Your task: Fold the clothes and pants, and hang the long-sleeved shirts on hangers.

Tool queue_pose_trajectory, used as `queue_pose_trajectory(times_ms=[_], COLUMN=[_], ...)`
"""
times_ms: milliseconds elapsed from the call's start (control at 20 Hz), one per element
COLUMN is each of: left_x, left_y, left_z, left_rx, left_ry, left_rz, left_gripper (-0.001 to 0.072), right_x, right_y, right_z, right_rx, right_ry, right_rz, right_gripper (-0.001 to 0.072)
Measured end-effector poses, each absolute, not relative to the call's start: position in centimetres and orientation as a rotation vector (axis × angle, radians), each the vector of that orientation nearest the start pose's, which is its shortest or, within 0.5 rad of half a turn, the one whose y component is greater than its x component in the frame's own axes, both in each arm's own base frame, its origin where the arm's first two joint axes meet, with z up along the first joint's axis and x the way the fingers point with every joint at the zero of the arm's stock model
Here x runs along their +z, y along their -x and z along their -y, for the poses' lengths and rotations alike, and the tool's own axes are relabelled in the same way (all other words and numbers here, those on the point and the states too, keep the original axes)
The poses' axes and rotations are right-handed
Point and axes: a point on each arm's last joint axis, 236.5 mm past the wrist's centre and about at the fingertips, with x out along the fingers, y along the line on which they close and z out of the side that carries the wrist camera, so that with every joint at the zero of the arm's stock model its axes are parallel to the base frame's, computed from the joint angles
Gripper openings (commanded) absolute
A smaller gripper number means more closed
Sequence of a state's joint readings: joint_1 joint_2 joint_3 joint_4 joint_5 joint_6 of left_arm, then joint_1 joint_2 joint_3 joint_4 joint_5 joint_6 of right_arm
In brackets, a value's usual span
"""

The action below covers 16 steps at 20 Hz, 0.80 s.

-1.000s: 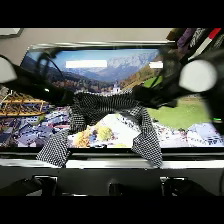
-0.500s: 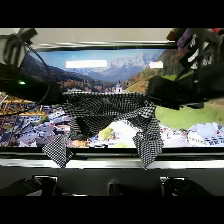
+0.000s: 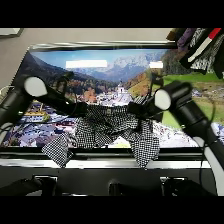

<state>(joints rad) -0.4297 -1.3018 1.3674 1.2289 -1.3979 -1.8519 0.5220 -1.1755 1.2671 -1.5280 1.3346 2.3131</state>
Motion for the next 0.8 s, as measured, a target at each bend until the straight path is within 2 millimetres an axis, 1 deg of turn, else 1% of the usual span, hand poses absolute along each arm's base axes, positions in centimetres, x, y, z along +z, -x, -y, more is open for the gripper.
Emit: queue_pose_trajectory(times_ms=[100, 150, 200, 250, 300, 350, 450, 500, 600, 650, 700, 750, 800], left_x=[4.7, 3.9, 3.1, 2.8, 2.5, 2.5, 3.2, 3.8, 5.1, 5.6, 6.0, 6.3, 6.5], left_y=[-31.2, -31.4, -31.6, -31.9, -32.3, -32.6, -33.6, -34.1, -34.7, -34.8, -34.5, -34.0, -33.3], left_z=[23.0, 23.1, 23.2, 23.2, 23.0, 22.5, 20.7, 19.1, 14.4, 11.6, 8.3, 4.9, 2.0], left_rx=[-0.407, -0.406, -0.404, -0.400, -0.392, -0.383, -0.358, -0.328, -0.237, -0.184, -0.123, -0.060, -0.006], left_ry=[0.207, 0.204, 0.203, 0.210, 0.219, 0.227, 0.249, 0.257, 0.284, 0.301, 0.320, 0.333, 0.338], left_rz=[-1.462, -1.467, -1.470, -1.467, -1.459, -1.453, -1.421, -1.397, -1.339, -1.306, -1.271, -1.239, -1.212], left_gripper=[0.0035, 0.0103, 0.0313, 0.0499, 0.0560, 0.0561, 0.0616, 0.0616, 0.0616, 0.0615, 0.0613, 0.0613, 0.0612], right_x=[5.0, 4.2, 3.7, 3.2, 2.9, 2.7, 2.5, 2.4, 2.4, 2.4, 2.4, 2.4, 2.4], right_y=[-31.4, -31.6, -31.8, -31.8, -31.9, -32.0, -32.1, -32.1, -32.1, -32.1, -32.0, -31.9, -31.9], right_z=[-19.5, -19.7, -19.9, -20.1, -20.4, -20.6, -21.0, -21.2, -21.5, -21.7, -21.9, -22.0, -22.1], right_rx=[-0.019, -0.026, -0.030, -0.034, -0.034, -0.032, -0.029, -0.026, -0.019, -0.009, -0.002, 0.004, 0.011], right_ry=[-0.410, -0.437, -0.458, -0.475, -0.493, -0.509, -0.535, -0.541, -0.555, -0.557, -0.560, -0.563, -0.563], right_rz=[-1.307, -1.302, -1.299, -1.300, -1.300, -1.299, -1.298, -1.298, -1.300, -1.301, -1.307, -1.311, -1.313], right_gripper=[0.0042, 0.0042, 0.0042, 0.0043, 0.0043, 0.0043, 0.0043, 0.0043, 0.0043, 0.0043, 0.0043, 0.0043, 0.0043])
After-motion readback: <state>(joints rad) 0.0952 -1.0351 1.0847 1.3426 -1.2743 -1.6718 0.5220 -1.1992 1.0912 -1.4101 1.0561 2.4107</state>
